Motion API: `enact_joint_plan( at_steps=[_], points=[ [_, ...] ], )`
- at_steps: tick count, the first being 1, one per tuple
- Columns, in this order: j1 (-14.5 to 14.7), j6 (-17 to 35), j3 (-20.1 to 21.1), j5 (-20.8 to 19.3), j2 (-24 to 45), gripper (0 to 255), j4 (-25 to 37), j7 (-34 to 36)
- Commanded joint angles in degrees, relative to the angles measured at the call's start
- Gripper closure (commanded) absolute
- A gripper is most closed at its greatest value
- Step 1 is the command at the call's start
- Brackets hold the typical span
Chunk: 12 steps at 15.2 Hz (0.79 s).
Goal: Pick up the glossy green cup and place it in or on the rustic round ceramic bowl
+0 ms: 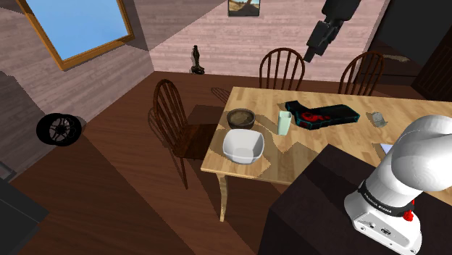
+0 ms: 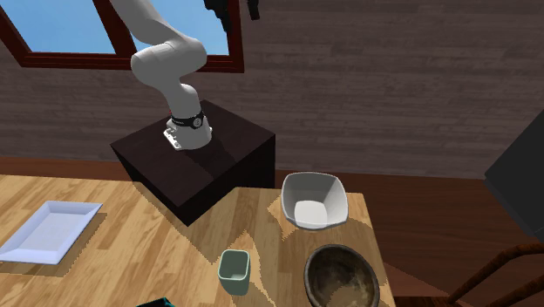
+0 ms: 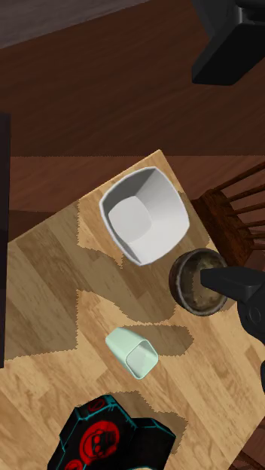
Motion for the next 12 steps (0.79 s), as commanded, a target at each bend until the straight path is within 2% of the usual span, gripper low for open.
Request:
enact_joint_plan(
  at_steps=[1,12],
  points=[
    [0.0,0.0,0.0,0.0,0.0,0,0.0,0.0],
    [-2.42,16.93,-7.61,-3.48,9.73,0,-9.28,-8.71]
  ],
)
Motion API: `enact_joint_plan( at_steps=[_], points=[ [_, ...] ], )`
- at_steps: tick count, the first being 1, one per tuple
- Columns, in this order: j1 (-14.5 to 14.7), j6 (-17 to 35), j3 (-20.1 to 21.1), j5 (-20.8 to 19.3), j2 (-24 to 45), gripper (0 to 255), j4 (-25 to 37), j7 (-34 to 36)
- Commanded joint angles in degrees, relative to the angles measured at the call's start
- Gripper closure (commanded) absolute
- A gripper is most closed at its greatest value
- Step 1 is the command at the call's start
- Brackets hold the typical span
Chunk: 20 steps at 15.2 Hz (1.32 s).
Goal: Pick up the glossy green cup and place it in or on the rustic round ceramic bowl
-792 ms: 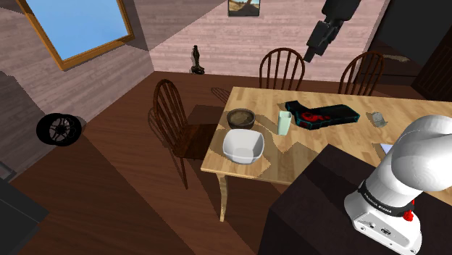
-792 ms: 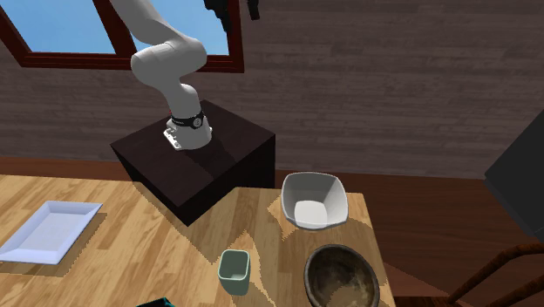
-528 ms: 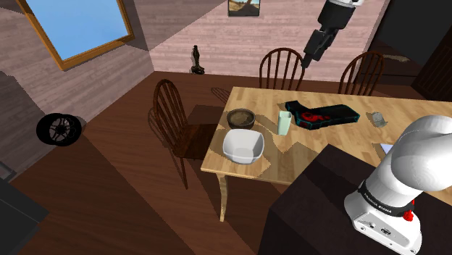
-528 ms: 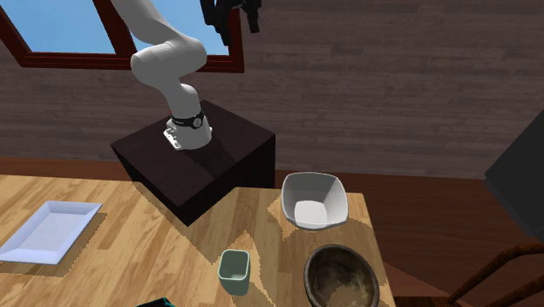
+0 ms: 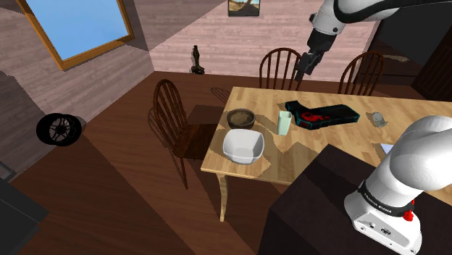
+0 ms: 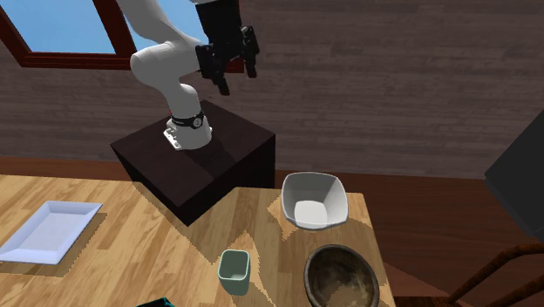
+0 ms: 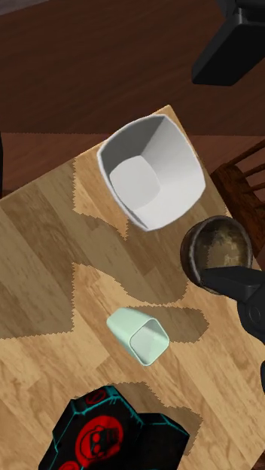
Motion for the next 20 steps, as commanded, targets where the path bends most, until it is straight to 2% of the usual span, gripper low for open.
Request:
enact_joint_plan(
  at_steps=[1,7,12,16,20],
  points=[
    [-0.36,2.96,-1.33,-0.46,2.29,0,-0.91,-1.52],
    [-1.01,12.47,-5.88,-0.82,11.82,0,-1.95,-6.71],
    [-0.86,19.86,-9.8,0.73,21.44,0,-0.75,-11.86],
    [-0.52,24.99,-12.67,3.98,30.02,0,1.58,-17.02],
    [-0.66,29.01,-14.6,9.34,39.22,0,5.15,-23.29]
  ],
)
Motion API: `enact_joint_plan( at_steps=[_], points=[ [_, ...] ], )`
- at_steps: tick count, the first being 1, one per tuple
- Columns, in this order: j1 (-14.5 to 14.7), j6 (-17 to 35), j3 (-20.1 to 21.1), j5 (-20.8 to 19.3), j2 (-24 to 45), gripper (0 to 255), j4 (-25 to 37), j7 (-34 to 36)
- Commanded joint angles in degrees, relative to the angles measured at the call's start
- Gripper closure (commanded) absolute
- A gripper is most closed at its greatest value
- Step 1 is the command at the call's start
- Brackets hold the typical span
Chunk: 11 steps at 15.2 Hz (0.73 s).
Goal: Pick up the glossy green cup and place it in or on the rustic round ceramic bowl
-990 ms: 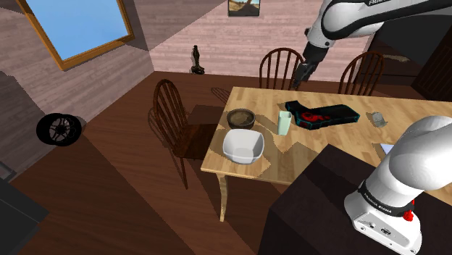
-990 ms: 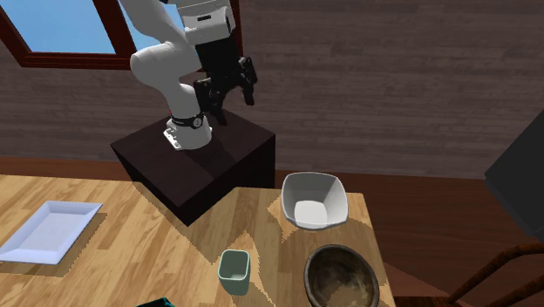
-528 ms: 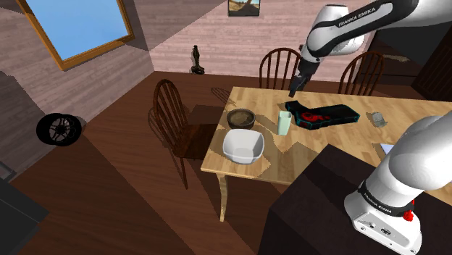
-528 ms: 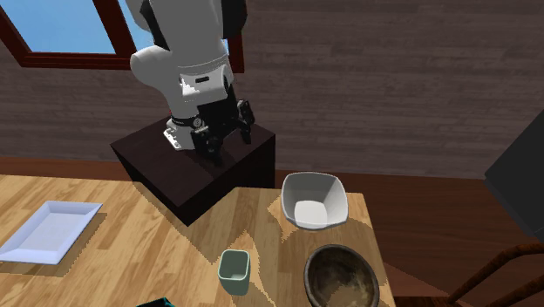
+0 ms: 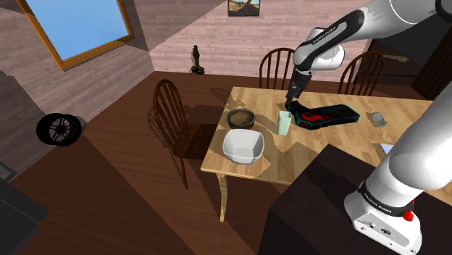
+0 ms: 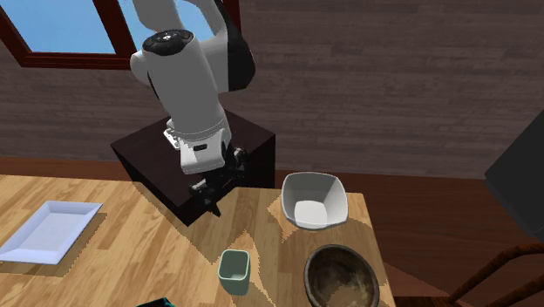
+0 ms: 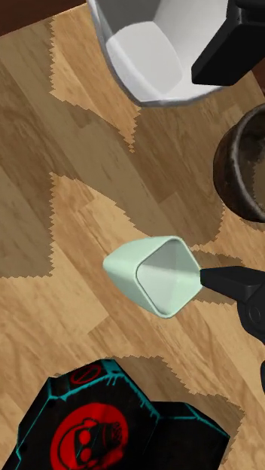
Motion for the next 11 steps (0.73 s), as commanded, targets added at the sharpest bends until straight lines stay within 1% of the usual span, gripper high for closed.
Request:
enact_joint_plan(
  at_steps=[1,4,7,11],
  points=[
    [-0.58,1.49,-0.93,3.14,4.93,0,2.48,-3.93],
    [-2.07,3.38,-0.74,7.95,12.02,0,6.19,-8.86],
    [-4.41,4.63,0.34,12.21,18.97,0,10.52,-13.15],
    [-8.18,5.57,2.4,16.24,27.93,0,17.15,-17.38]
  ],
)
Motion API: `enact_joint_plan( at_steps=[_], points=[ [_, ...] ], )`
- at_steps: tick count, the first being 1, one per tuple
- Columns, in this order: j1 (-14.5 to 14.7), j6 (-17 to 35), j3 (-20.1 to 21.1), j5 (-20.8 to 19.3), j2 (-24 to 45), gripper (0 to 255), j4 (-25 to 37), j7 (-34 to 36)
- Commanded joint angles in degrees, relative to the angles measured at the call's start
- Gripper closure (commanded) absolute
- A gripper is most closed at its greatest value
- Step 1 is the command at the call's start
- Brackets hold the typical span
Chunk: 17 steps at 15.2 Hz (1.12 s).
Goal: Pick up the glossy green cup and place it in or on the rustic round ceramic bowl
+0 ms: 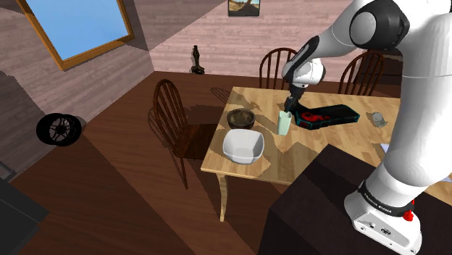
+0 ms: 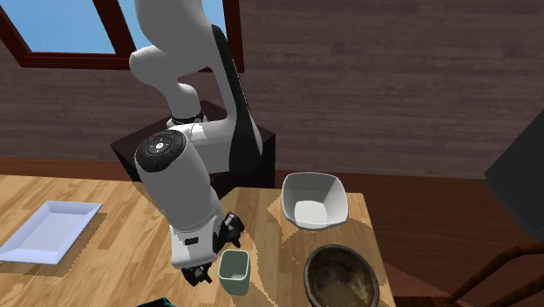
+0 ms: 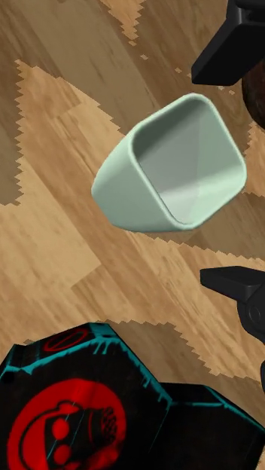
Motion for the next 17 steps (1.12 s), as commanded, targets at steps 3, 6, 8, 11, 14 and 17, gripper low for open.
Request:
enact_joint_plan(
  at_steps=[3,6,8,11,14,17],
  points=[
    [-2.65,1.04,1.55,2.41,5.82,0,4.04,-2.69],
    [-3.27,2.42,2.53,3.56,7.86,0,4.66,-3.46],
    [-3.68,3.31,3.19,4.29,9.25,0,5.14,-3.95],
    [-4.02,4.0,3.72,4.84,10.34,0,5.55,-4.32],
    [-4.02,4.0,3.72,4.83,10.34,0,5.55,-4.32],
    [-4.02,4.0,3.71,4.83,10.33,0,5.54,-4.32]
  ],
)
